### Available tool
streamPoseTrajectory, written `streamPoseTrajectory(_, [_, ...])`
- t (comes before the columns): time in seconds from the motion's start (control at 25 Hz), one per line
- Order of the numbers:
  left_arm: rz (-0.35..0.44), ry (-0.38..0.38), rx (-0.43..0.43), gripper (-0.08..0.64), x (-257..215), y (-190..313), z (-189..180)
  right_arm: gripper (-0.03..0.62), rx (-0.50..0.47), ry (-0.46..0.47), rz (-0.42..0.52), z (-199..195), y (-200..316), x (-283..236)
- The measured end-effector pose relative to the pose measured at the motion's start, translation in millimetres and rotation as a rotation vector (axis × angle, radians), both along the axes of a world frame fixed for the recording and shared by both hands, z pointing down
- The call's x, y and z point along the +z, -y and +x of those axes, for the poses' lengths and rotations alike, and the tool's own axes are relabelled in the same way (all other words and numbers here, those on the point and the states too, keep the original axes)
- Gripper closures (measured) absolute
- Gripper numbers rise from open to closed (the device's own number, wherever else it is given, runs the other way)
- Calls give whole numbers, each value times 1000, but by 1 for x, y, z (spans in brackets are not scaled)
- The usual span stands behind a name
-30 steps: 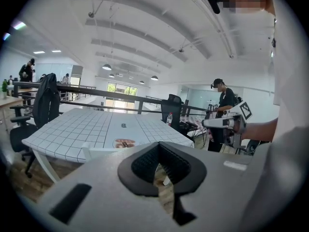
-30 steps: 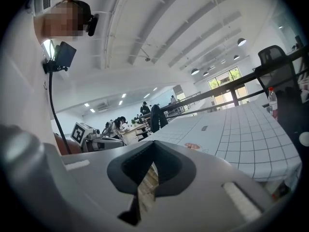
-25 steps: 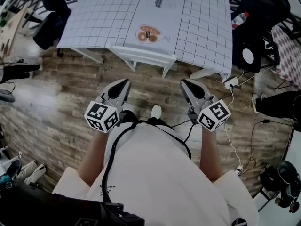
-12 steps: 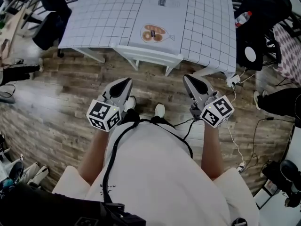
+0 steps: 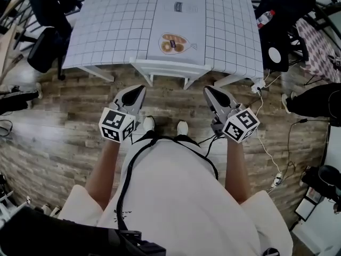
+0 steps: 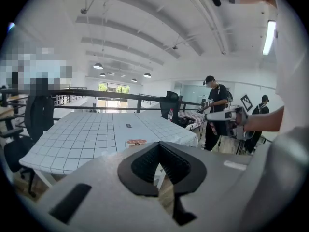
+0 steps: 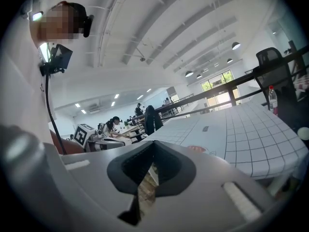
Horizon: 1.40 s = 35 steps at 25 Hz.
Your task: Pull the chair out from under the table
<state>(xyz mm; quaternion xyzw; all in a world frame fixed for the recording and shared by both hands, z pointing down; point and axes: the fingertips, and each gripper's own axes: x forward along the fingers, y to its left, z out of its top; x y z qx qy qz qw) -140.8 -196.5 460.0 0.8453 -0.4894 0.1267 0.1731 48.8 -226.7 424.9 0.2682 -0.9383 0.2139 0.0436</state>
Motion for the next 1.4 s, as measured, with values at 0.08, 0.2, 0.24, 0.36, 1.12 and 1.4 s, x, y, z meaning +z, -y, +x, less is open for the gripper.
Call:
streamPoseTrajectory(0.08, [-2,78,43,554,12,9,-10,586,6,-48,-2,-6,3,12])
streamPoseTrajectory(0.2, [7,186,108,554,25,26,-24,586,-2,-182,39,-14,14,27])
streamPoseTrajectory(0.24, [11,212,130,554,28,33,-28,586,-7,-219,57,-15,18,29])
streamPoseTrajectory(0.36, [22,282,202,554,33,56,-36,586,-17,-314,109,-20,36,31])
streamPoseTrajectory(1.12, [10,711,508,454,101,131,-26,463,-296,-848,244,-38,115,123])
streamPoseTrajectory(1.4, [-105,889,639,333,142,139,-30,359,-481,-1064,287,-39,121,166])
